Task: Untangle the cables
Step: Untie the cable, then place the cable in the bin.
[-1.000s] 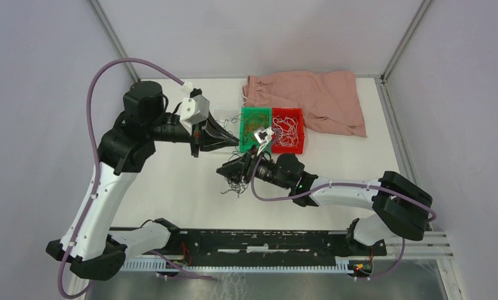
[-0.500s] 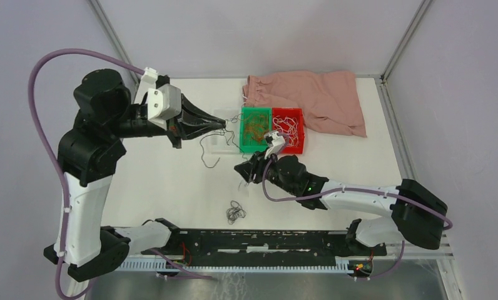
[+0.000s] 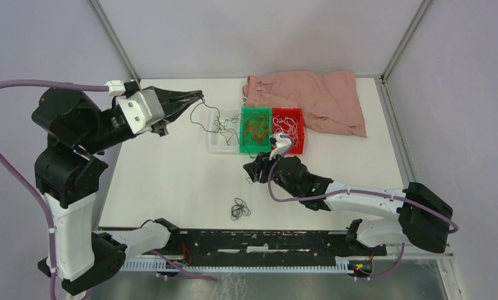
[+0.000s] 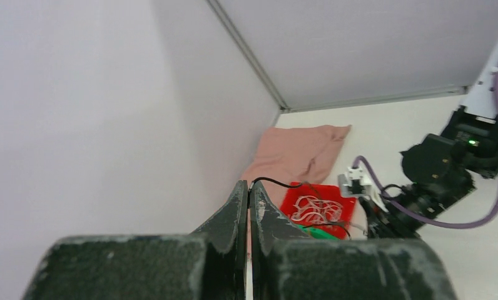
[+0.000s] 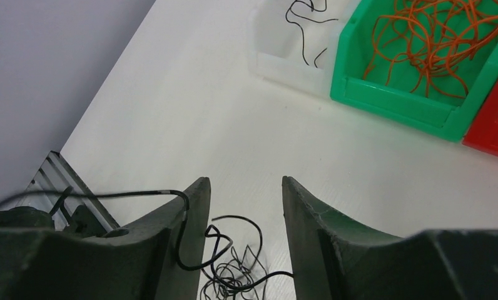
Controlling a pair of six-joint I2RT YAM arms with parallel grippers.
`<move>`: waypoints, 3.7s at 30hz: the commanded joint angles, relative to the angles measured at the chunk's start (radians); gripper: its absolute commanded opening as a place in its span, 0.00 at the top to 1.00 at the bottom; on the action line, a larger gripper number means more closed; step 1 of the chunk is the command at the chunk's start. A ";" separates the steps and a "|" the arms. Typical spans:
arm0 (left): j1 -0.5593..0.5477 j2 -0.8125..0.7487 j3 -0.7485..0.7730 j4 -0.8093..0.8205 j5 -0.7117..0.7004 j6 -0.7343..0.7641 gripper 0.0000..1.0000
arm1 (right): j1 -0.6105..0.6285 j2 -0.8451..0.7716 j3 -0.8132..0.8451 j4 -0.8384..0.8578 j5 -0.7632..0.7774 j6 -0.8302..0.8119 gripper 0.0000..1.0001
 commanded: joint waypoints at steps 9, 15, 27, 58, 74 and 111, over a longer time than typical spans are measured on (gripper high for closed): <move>-0.002 -0.074 -0.251 0.525 -0.604 0.176 0.97 | -0.001 0.019 0.000 0.093 -0.089 -0.034 0.31; -0.004 -0.042 -0.247 0.555 -0.635 0.194 0.97 | -0.001 -0.011 -0.077 0.176 -0.154 -0.013 0.24; 0.005 0.011 -0.335 0.710 -0.810 0.316 0.97 | 0.000 -0.435 -0.292 0.118 -0.282 0.002 0.00; 0.035 0.031 -0.410 0.591 -0.582 0.194 0.97 | -0.001 -0.440 -0.048 -0.458 -0.154 -0.067 0.08; 0.035 0.051 -0.555 0.664 -0.567 0.176 0.97 | -0.002 -0.420 -0.046 -0.454 -0.094 -0.063 0.09; 0.073 0.178 -0.715 0.755 -0.549 0.189 0.97 | -0.002 -0.497 -0.111 -0.490 -0.058 -0.003 0.11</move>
